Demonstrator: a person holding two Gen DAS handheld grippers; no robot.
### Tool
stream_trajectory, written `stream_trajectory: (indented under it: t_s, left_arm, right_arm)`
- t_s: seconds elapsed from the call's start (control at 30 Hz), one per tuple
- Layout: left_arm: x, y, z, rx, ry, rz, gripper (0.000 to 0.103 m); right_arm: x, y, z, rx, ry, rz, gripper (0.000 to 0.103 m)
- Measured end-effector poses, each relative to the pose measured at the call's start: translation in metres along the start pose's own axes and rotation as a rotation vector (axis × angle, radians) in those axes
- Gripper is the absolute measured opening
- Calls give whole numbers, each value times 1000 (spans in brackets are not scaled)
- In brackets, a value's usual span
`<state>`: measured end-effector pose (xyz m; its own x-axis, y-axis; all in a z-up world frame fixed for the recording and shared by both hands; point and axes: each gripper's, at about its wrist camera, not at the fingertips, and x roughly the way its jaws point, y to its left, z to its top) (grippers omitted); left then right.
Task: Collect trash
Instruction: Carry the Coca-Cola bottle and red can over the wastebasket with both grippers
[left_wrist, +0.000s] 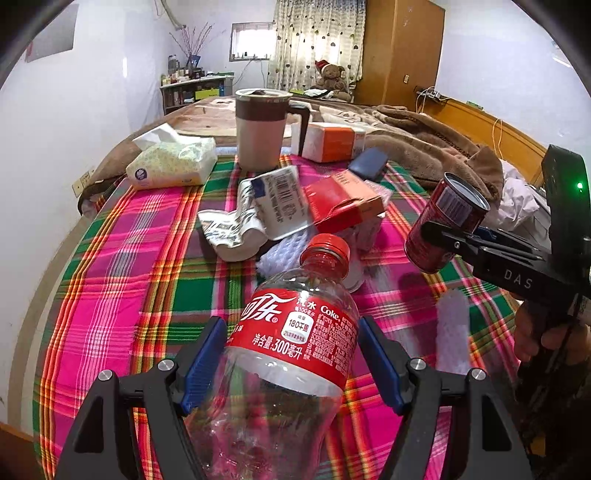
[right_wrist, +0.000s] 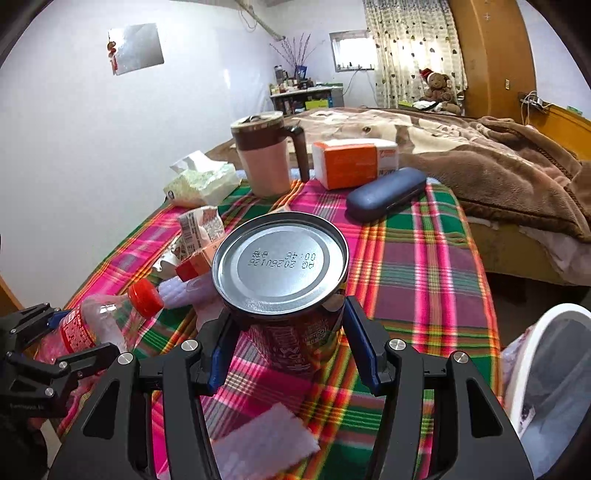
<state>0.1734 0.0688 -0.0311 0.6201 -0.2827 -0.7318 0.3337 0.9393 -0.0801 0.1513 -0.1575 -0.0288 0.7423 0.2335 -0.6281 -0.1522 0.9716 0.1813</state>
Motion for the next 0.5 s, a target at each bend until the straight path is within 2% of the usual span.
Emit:
stream_trajectory:
  t_s: [0.5]
  left_arm:
    - [-23, -58, 19, 16, -81, -61, 73]
  right_arm:
    - [-63, -45, 1, 49, -100, -59, 57]
